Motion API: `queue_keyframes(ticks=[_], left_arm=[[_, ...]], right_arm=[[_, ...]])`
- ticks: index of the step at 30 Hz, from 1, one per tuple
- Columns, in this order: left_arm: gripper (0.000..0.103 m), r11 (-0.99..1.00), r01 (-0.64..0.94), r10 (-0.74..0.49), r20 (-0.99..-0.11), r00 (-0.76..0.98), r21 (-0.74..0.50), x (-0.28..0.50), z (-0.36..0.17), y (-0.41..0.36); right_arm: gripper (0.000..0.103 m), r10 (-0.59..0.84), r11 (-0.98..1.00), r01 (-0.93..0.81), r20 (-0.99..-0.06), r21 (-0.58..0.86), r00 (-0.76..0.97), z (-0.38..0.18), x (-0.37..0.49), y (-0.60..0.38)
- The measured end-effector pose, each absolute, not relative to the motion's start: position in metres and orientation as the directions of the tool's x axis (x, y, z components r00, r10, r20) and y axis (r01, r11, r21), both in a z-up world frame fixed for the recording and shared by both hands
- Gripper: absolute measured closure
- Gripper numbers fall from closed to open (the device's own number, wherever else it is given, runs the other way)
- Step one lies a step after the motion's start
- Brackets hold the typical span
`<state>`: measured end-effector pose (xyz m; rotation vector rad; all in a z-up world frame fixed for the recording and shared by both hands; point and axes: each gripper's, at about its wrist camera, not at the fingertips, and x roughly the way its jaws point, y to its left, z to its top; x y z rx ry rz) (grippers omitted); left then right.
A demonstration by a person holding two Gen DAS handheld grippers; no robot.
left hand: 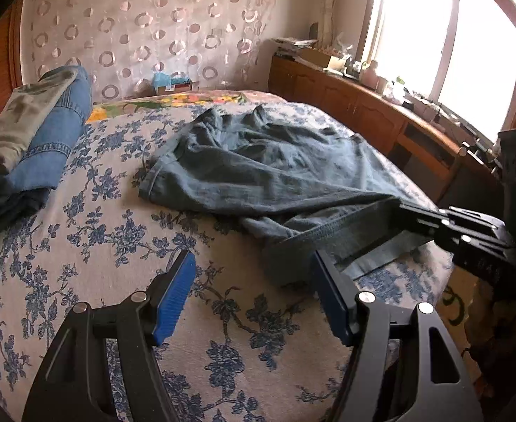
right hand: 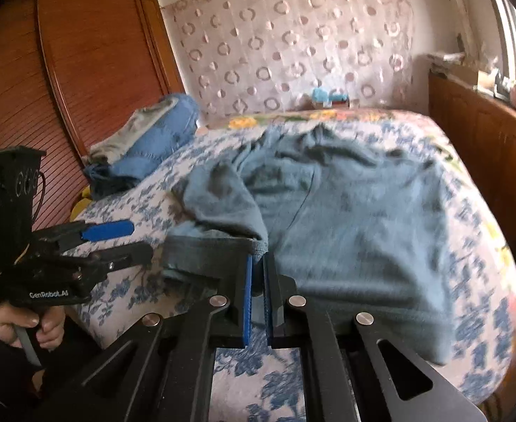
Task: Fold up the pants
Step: 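Grasp the leg hem with the right gripper and fold it across the shorts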
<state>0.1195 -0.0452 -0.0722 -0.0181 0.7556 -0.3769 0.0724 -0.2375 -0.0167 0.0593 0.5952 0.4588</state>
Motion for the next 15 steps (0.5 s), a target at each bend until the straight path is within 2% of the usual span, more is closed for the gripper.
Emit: queue_keyframes(ticks=[7,15], left_arm=[[0.034,0.930,0.336,-0.350,-0.638,0.686,-0.149,0.115,-0.057,-0.048],[0.034,0.921,0.361,-0.368,-0.625,0.688,-0.145,0.113,-0.049,-0.062]], right_arm=[[0.098,0.391,0.918,-0.374,-0.456,0.132,0.799,0.018,0.050,-0.266],[0.098,0.329,0.943,-0.315,-0.440,0.106,0.836,0.028,0.019,-0.293]])
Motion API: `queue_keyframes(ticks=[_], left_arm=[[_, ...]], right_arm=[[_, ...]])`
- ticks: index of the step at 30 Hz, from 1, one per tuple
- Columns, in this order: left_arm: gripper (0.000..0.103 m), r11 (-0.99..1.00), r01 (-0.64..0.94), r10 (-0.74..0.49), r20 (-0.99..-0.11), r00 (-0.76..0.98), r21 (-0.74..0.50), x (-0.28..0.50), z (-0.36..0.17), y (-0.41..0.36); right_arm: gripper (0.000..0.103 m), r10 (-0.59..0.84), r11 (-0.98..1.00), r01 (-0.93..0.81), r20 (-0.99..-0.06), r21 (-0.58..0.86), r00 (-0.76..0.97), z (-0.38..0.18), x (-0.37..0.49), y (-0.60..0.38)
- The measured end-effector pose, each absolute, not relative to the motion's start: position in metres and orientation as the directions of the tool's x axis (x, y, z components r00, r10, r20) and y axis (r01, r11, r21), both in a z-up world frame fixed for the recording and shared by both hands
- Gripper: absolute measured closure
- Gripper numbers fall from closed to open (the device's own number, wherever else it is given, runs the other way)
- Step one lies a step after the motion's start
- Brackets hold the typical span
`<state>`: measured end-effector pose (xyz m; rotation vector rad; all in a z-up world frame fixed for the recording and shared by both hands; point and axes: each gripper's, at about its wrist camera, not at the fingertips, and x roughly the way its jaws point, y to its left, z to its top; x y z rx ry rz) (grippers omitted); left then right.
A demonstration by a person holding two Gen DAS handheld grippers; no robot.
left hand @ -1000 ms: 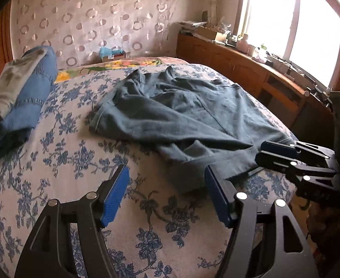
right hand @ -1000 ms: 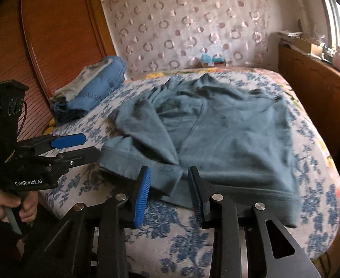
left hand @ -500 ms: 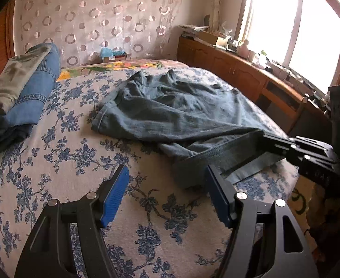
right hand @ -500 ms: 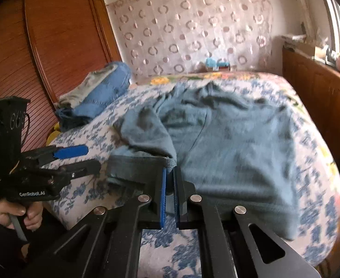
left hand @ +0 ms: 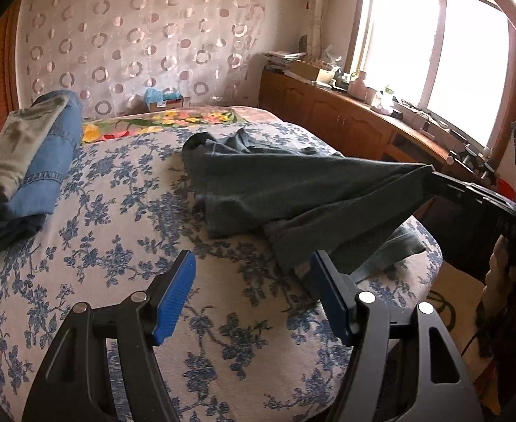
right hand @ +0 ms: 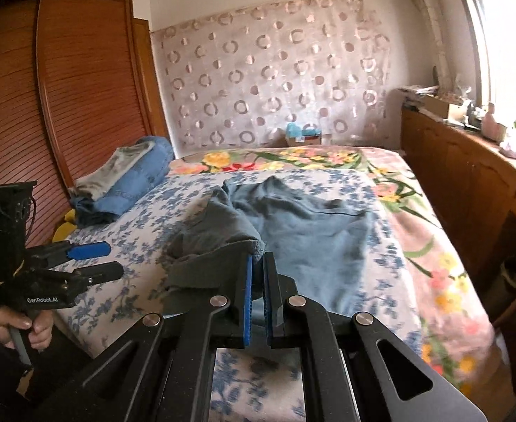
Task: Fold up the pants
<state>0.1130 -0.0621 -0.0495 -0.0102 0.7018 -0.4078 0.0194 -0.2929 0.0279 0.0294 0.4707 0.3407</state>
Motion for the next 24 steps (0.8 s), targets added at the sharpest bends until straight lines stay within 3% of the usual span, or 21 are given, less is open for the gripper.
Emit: queue_keyframes(ticks=[5,11,18,20,24], left_arm=[[0.034,0.913,0.384,-0.378,-0.636,0.672,-0.137,0.114,-0.053,-0.075],[0.034,0.895,0.431,-0.388,-0.672,0.630,-0.113,0.115,-0.064,-0.096],[0.034,0.873,0.477,-0.408,-0.692,0.596,-0.104,0.115,-0.070,-0.113],[0.034,0.864,0.494,-0.410,-0.705,0.579,-0.096,0.117,-0.074,-0.118],[0.034,0.854,0.515,-0.398,-0.730,0.556,-0.073,0.121,-0.082,-0.128]], right_arm=[[0.098,0.282,0.958,-0.272,-0.446,0.088,0.850,0.025,0.013,-0.302],[0.098,0.245,0.968,-0.231,-0.538,0.095,0.807,0.001,0.021,-0.304],[0.098,0.227,0.974,-0.193,-0.581,0.120,0.782,-0.003,0.025,-0.304],[0.091,0.225,0.974,-0.187,-0.578,0.126,0.784,0.003,0.024,-0.306],[0.086,0.224,0.975,-0.179,-0.561,0.135,0.797,0.008,0.018,-0.314]])
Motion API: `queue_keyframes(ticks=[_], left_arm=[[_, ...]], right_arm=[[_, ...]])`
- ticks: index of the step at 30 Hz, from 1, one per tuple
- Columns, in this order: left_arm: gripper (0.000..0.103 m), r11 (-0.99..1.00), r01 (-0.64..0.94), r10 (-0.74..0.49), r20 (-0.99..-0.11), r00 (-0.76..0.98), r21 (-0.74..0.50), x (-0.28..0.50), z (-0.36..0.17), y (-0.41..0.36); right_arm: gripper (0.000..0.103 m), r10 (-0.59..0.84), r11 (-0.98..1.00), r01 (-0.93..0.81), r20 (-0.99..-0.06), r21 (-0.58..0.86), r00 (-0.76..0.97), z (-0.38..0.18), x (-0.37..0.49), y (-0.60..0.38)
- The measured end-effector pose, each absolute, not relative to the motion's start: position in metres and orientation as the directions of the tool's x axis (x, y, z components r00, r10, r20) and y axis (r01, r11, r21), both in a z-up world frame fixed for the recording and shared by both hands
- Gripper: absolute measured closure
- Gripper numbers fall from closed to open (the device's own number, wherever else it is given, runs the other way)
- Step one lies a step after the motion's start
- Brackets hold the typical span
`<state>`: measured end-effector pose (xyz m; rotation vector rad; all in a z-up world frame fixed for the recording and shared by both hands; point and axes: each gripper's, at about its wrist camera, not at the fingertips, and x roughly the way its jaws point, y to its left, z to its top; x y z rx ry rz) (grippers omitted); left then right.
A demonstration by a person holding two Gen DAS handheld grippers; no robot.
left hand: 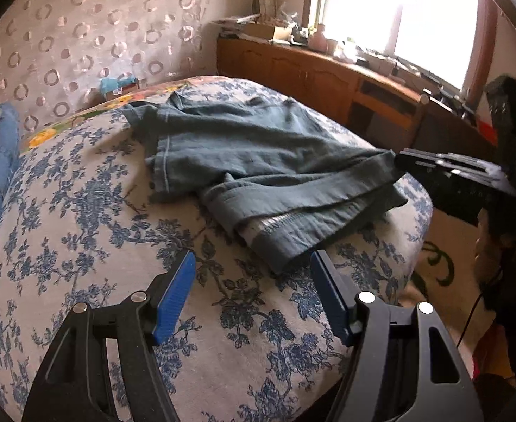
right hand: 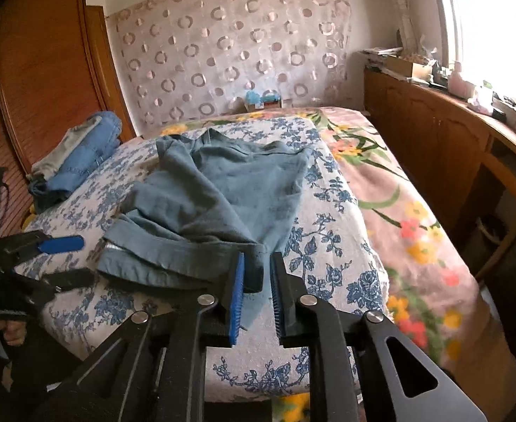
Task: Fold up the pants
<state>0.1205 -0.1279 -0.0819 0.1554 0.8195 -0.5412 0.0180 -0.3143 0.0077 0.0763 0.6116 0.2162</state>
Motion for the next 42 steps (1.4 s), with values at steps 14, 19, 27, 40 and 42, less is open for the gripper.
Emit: queue_keyframes(ticks=[14,19,27,40,42], left_arm=[[0.051,0.874,0.481,-0.372,-0.725,0.580,-0.065,0.150,-0.082,-0.128],[0.051,0.859,0.502,-0.422,-0.690,0.588,-0.098,0.139,-0.073,-0.122],[0.051,0.860,0.498,-0.430,-0.680,0.593,-0.110,0.137,-0.064,-0.118],[0.068,0.859,0.500,-0.414,-0.720,0.557,-0.107,0.149,-0.081,-0.118],[0.071,0.860,0.501,-0.412,-0.719,0.560,-0.103,0.151,-0.082,-0.121]], right_arm=[[0.085,0.229,0.973,-0.177,-0.592,0.145,0.772,-0.012,0.034,-0.315],[0.085,0.231,0.973,-0.175,-0.590,0.152,0.773,-0.011,0.031,-0.319],[0.085,0.247,0.969,-0.192,-0.573,0.156,0.781,-0.003,0.024,-0.314],[0.085,0.240,0.971,-0.206,-0.561,0.124,0.792,-0.002,0.029,-0.301],[0.085,0.237,0.971,-0.198,-0.567,0.131,0.789,-0.004,0.030,-0.304]])
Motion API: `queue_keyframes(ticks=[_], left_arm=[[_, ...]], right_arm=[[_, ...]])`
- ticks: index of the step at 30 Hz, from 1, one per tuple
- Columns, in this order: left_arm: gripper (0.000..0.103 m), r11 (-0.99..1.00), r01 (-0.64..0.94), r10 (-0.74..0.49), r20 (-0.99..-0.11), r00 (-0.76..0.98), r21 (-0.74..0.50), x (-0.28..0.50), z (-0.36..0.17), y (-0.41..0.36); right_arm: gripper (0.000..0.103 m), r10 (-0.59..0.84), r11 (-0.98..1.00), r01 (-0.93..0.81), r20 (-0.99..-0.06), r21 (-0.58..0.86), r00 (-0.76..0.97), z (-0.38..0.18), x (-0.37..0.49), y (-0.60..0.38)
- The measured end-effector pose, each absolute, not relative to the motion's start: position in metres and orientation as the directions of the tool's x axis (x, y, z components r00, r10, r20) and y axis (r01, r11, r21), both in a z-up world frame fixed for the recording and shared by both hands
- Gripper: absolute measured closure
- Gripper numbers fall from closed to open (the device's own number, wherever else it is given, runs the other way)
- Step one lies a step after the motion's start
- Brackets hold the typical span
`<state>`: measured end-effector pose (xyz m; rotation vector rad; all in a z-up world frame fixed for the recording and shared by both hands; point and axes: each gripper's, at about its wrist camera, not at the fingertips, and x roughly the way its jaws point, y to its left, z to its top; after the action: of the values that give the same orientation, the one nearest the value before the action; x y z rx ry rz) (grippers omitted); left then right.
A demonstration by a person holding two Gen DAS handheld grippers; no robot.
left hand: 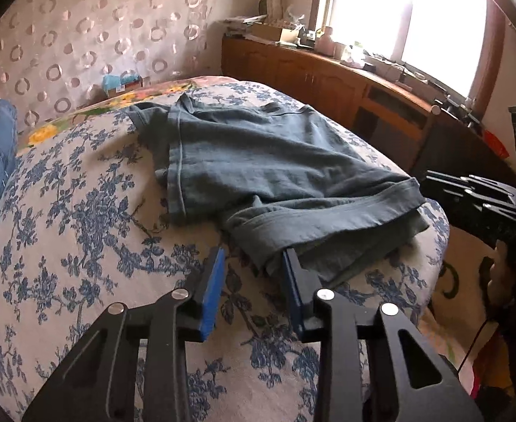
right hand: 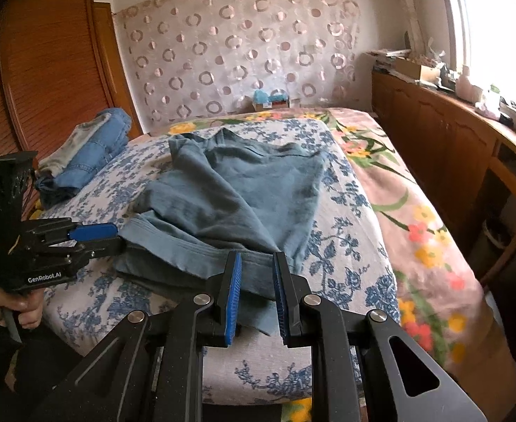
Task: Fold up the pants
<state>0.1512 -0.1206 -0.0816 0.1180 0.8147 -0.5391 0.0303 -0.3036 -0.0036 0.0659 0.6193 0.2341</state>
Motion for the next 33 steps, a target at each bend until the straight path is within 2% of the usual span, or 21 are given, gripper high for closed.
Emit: queue_keyframes(ticks=[4,6,9,16,25,32,33], left_arm=[[0.085,0.850,0.515,-0.428,-0.713,0.556,-0.109,0.153,-0.080,-0.126],[0.096,0.849,0.518,-0.433,-0.703,0.564,-0.108,0.151,-0.077,-0.127],[0.100,0.847,0.520,-0.439,-0.693,0.571,-0.109,0.145,-0.072,-0.126],[0.101,0.838,0.534,-0.463,-0.662,0.589,-0.110,0.117,-0.057,-0.114],[0.101,0.843,0.527,-0.439,-0.703,0.560,-0.107,0.107,-0.079,-0.114],[0.100,0.856,0.506,-0.431,-0.684,0.589,-0.104,0.107,-0.067,-0.104],[0.097,0.862,0.499,-0.420,-0.683,0.598,-0.093,0.108,-0.065,-0.103]], right_arm=[[0.085,0.239,0.971,-0.188,-0.580,0.148,0.779,-0.008,0.034,-0.308],[0.085,0.238,0.971,-0.180,-0.591,0.156,0.771,-0.012,0.038,-0.310],[0.085,0.249,0.968,-0.176,-0.604,0.179,0.757,-0.015,0.042,-0.315],[0.085,0.254,0.966,-0.164,-0.608,0.200,0.752,-0.018,0.045,-0.318],[0.085,0.250,0.967,-0.162,-0.611,0.196,0.751,-0.018,0.045,-0.319],[0.084,0.258,0.966,-0.197,-0.572,0.167,0.779,-0.003,0.037,-0.313],[0.084,0.266,0.964,-0.208,-0.565,0.166,0.781,0.001,0.037,-0.311]])
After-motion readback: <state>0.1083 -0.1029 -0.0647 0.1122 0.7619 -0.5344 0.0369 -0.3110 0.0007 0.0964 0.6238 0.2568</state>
